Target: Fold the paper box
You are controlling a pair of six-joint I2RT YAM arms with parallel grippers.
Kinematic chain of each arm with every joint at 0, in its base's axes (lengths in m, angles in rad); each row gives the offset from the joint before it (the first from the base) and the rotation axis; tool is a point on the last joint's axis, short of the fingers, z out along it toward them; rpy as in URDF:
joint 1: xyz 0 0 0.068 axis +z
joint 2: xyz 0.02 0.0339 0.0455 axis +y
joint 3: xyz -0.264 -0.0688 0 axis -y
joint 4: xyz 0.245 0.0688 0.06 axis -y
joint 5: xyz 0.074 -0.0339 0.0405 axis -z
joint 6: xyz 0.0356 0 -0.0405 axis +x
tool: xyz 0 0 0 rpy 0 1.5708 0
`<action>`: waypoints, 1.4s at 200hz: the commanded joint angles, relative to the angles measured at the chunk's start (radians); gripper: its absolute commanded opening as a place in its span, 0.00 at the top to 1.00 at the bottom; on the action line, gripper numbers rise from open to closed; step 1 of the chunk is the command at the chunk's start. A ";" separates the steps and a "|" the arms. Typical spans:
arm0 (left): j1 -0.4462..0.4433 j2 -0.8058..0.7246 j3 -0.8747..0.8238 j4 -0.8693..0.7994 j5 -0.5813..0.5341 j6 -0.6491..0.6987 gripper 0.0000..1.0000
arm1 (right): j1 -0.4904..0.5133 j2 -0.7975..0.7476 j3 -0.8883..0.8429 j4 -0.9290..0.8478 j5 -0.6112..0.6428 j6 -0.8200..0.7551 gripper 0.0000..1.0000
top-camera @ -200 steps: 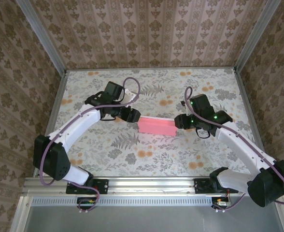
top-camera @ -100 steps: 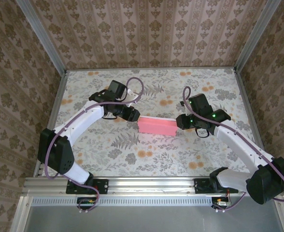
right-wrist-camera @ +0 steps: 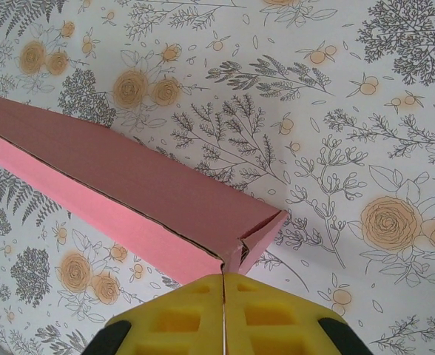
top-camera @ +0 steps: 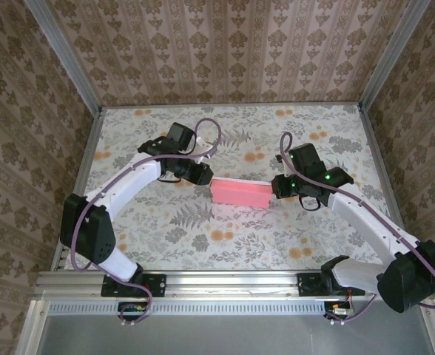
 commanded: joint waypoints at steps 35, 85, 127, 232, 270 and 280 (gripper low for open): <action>0.003 0.006 0.023 -0.017 0.057 -0.044 0.94 | -0.003 0.004 0.006 0.031 -0.043 0.028 0.94; 0.001 0.007 -0.012 0.007 0.081 -0.083 0.96 | -0.001 0.002 -0.001 0.039 -0.062 0.045 0.97; -0.005 0.006 -0.040 0.026 0.088 -0.110 0.97 | 0.007 0.002 -0.008 0.049 -0.075 0.060 0.97; -0.030 0.005 -0.098 0.053 0.056 -0.136 0.97 | 0.016 -0.007 -0.058 0.066 -0.061 0.088 0.99; -0.037 0.001 -0.106 0.037 0.022 -0.124 0.98 | 0.016 -0.021 -0.062 0.026 0.000 0.061 0.99; -0.038 0.001 -0.106 0.033 0.013 -0.121 0.98 | 0.015 -0.028 -0.057 0.009 0.018 0.052 0.99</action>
